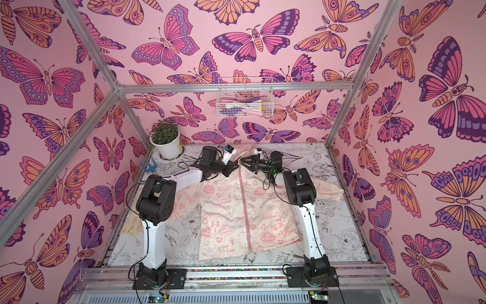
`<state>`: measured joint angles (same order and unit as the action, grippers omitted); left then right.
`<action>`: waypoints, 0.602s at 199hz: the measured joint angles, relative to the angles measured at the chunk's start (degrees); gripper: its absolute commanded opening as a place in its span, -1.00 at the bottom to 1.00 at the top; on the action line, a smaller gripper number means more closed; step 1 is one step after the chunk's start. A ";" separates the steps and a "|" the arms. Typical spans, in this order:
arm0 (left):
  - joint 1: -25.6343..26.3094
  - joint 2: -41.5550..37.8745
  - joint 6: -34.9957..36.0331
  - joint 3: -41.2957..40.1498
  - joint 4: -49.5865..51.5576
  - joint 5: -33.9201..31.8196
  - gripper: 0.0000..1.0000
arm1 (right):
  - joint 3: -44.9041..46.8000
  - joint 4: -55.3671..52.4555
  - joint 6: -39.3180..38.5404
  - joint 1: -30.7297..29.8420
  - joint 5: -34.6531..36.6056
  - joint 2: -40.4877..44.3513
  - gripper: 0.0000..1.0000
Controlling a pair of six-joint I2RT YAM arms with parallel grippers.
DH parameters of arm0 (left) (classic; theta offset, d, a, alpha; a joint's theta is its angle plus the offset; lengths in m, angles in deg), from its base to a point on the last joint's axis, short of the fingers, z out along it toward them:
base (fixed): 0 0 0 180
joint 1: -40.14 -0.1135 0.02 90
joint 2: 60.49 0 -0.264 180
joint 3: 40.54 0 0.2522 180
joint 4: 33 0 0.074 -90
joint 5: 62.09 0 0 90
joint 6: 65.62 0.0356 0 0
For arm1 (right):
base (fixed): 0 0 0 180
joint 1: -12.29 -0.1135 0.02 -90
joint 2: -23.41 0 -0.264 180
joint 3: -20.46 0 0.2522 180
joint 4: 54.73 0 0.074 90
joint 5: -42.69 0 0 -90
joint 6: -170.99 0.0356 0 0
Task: Unzip the jacket
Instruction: Unzip the zipper on the jacket.
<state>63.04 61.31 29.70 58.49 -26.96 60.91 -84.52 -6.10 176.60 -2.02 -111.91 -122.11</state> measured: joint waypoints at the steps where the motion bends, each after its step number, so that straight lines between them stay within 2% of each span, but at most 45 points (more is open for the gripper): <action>1: 0.00 0.00 0.00 0.00 0.02 0.02 -1.00 | 0.04 -0.20 -0.13 0.00 0.00 0.00 -0.47; 53: 0.02 0.00 0.00 0.00 0.02 0.00 -1.00 | 0.96 -1.75 -1.29 0.00 -0.02 0.00 -0.28; 120: 0.02 0.00 -0.04 0.00 0.02 0.02 -1.00 | 0.79 0.85 1.70 0.00 -0.07 0.00 -0.19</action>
<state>63.06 61.31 29.66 58.49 -26.94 60.93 -83.74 -5.24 178.30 -2.02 -111.97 -122.11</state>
